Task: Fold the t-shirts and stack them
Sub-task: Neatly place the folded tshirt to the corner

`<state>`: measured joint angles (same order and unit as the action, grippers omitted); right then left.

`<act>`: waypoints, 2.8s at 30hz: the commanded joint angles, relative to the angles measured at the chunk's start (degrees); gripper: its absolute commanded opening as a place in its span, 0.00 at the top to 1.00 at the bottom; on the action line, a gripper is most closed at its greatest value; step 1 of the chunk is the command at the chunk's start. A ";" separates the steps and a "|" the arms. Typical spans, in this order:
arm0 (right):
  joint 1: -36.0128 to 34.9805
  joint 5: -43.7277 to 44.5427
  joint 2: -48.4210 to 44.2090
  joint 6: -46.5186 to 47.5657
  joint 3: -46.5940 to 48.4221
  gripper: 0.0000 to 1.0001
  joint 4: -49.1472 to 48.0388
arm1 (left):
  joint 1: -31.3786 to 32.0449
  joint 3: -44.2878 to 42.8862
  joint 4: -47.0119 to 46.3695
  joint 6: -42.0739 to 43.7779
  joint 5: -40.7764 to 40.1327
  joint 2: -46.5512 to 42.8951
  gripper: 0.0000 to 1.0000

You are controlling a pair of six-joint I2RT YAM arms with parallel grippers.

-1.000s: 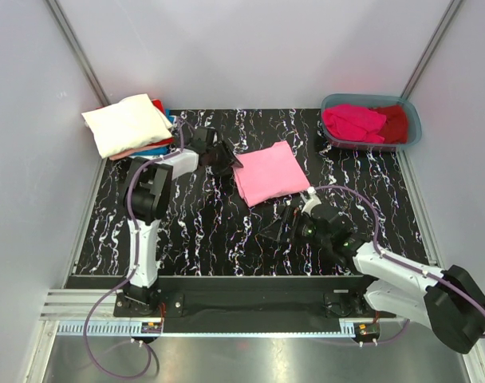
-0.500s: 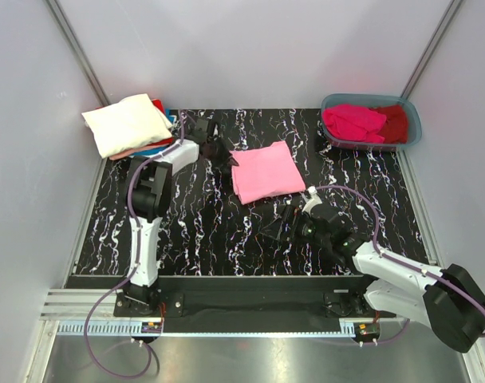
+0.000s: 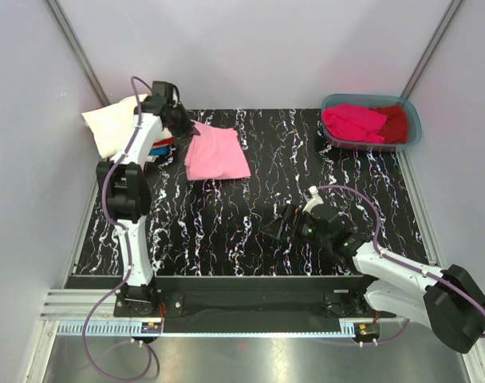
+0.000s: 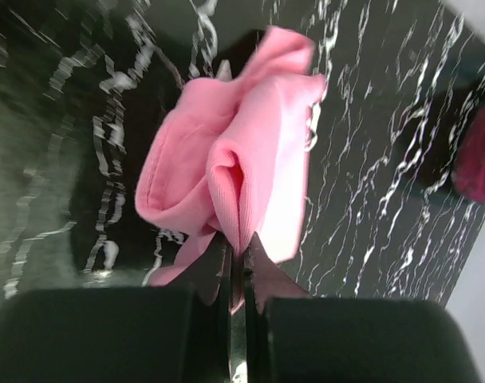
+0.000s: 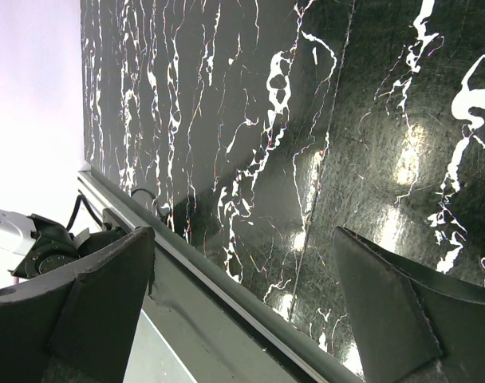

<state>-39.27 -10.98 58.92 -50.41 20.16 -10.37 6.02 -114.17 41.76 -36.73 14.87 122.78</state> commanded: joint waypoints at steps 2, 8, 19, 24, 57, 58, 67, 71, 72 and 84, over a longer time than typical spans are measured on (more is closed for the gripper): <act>0.15 2.02 -0.20 0.14 0.23 0.00 -0.79 | -3.20 -12.02 7.19 3.86 -0.73 -1.32 1.00; 0.07 2.11 -0.12 0.40 0.23 0.00 -0.97 | -7.15 -22.41 8.96 5.88 1.47 -0.96 1.00; 0.15 1.67 0.23 0.49 0.23 0.00 -1.32 | -12.96 -27.42 1.05 7.82 6.91 -1.41 0.90; 0.15 1.75 0.15 0.49 0.14 0.00 -1.49 | -15.95 -29.52 -2.20 7.02 8.68 -0.35 0.87; 0.95 0.17 0.94 0.49 -0.21 0.00 -2.81 | -31.77 -33.14 -9.50 4.92 14.56 10.37 0.87; 1.03 0.09 1.03 0.49 -0.21 0.00 -2.90 | -32.73 -32.79 -9.85 5.00 14.83 10.37 0.88; 1.30 -0.27 0.67 0.40 -0.56 0.00 -3.34 | -35.20 -32.08 -10.03 5.00 12.99 13.88 0.85; 1.56 -0.44 0.50 0.32 -0.83 0.00 -3.60 | -35.29 -32.69 -7.93 7.81 10.27 17.22 0.83; 1.65 -0.44 0.41 0.32 -0.83 0.00 -3.52 | -35.38 -32.87 -7.31 8.42 8.00 17.66 0.82; 2.00 -1.14 0.85 0.05 -0.91 0.00 -3.96 | -35.82 -19.69 -4.41 16.43 -24.42 10.99 0.55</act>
<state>-37.74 -11.64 59.92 -50.39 19.44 -11.35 -26.33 -133.32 34.22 -18.28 6.13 134.76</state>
